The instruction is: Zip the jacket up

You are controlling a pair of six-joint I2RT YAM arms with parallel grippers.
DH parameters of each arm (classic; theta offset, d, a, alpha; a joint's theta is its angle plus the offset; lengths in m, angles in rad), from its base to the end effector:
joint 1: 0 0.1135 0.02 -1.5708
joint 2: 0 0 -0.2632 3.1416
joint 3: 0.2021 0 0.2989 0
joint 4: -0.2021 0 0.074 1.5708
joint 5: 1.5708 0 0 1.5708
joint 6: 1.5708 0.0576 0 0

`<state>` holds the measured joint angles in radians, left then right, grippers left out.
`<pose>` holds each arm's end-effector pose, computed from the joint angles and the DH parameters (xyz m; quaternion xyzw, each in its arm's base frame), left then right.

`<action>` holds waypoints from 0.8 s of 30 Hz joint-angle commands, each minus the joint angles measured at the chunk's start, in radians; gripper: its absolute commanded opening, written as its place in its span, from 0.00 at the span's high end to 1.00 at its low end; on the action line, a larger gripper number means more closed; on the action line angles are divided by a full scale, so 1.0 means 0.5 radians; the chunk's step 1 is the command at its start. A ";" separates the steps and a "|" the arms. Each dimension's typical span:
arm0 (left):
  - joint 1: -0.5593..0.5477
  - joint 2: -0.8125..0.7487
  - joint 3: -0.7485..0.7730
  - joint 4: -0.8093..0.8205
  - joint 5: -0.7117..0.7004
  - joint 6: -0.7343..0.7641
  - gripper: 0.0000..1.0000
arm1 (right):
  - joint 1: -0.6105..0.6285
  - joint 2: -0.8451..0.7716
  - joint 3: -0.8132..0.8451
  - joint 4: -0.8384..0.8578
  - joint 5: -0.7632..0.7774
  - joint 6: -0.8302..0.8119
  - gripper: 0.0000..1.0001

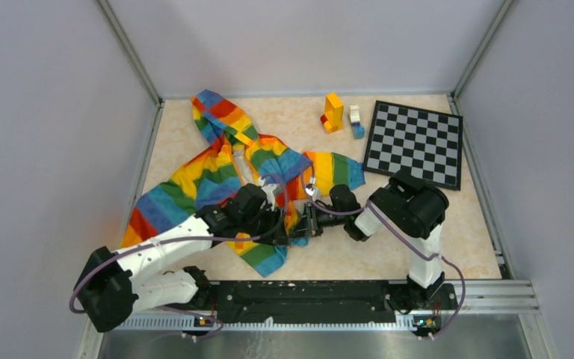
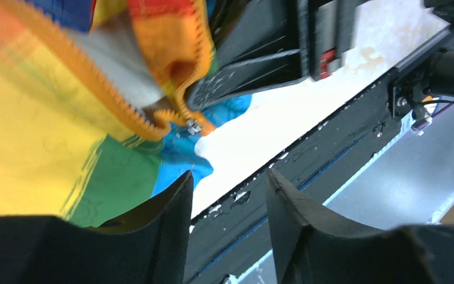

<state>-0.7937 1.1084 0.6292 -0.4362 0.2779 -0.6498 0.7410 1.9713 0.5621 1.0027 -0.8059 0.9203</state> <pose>0.1773 -0.2028 0.1647 0.1119 0.9320 -0.3090 0.1526 0.2180 0.2558 0.0315 -0.1459 0.7846 0.5943 0.0993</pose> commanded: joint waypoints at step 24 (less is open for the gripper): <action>0.047 0.285 -0.050 0.296 0.077 0.125 0.79 | -0.013 -0.159 0.051 -0.284 0.229 -0.089 0.79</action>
<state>-0.7727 1.2766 0.6292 -0.3347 0.3237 -0.5549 0.7410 1.9636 0.5629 0.9676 -0.7803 0.9161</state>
